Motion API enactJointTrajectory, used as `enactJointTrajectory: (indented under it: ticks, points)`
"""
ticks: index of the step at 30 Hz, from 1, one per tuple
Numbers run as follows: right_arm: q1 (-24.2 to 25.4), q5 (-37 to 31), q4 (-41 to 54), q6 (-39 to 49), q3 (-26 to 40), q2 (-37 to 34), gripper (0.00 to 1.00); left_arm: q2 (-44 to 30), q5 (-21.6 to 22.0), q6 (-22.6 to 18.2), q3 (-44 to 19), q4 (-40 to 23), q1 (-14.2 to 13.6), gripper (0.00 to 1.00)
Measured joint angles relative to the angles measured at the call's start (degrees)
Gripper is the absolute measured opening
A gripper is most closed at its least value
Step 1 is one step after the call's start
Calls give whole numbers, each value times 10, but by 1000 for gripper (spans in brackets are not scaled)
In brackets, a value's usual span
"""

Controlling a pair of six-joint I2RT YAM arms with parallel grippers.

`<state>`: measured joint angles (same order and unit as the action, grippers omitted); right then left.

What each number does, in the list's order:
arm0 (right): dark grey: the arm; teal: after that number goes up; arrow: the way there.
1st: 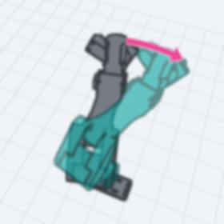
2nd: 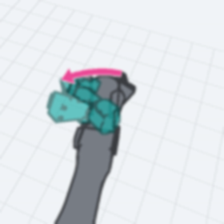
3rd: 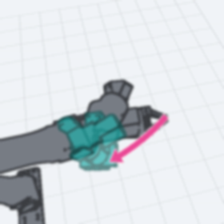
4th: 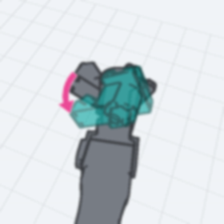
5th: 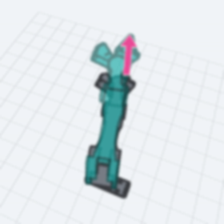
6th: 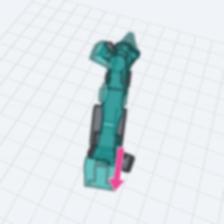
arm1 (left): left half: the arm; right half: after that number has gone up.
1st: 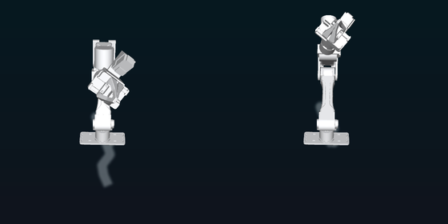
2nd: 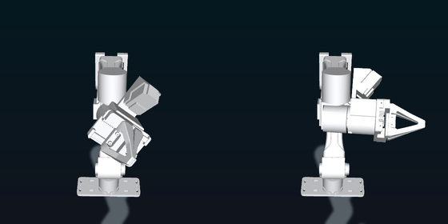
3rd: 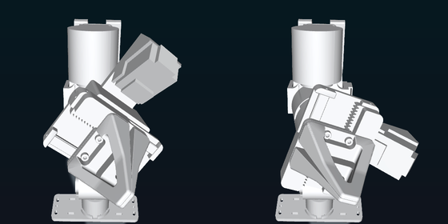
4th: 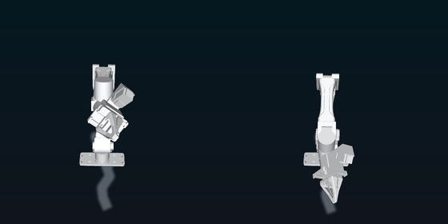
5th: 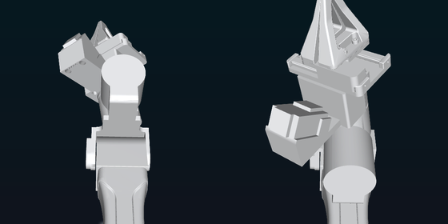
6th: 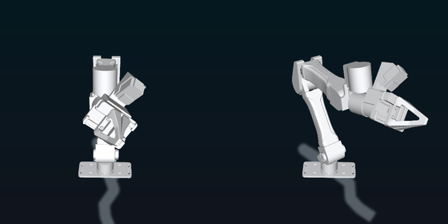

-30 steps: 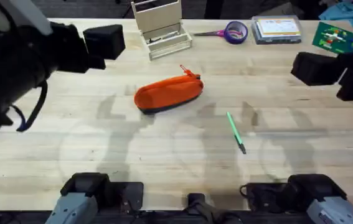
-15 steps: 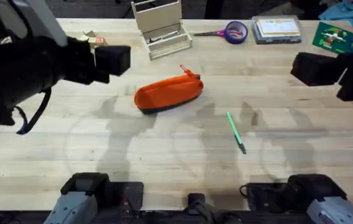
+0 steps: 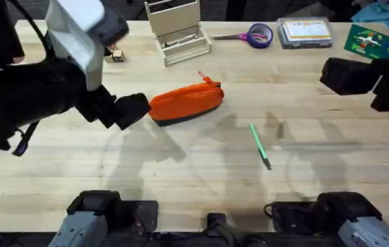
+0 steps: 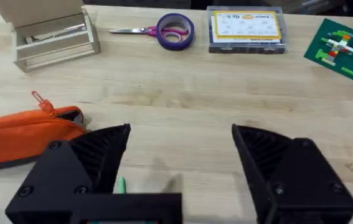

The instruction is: Unzip the bag, pick up the pens from the table one at a time and place them inside, then zip the bag closed.

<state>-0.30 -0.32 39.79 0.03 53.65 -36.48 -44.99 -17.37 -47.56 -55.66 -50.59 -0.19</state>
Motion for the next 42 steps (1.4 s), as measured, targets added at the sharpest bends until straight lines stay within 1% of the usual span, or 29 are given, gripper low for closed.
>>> enactJointTrajectory:
  ticks: [4,7,10,18,23,31,34,38,42]
  points:
    - [0,0,0,0,0,0,998,0,-5,-31,0,0,0,993]
    - [0,0,-1,0,0,0,998,0,-8,-40,0,0,0,993]
    - [0,0,-4,0,0,0,998,0,-9,-46,0,-1,0,993]
    - [0,0,-4,0,0,0,998,-6,-9,-50,0,-28,0,993]
    - [0,0,-4,0,0,0,998,-37,-16,-53,0,-31,0,993]
    - [0,0,-4,0,0,0,998,-128,-62,-82,0,-31,2,993]
    - [0,0,-4,0,0,0,998,-168,-97,-102,0,-31,18,993]
    - [0,0,-4,0,0,0,998,-211,-159,-139,0,-35,58,993]
    - [0,0,-4,0,0,0,998,-245,-222,-190,0,-60,102,993]
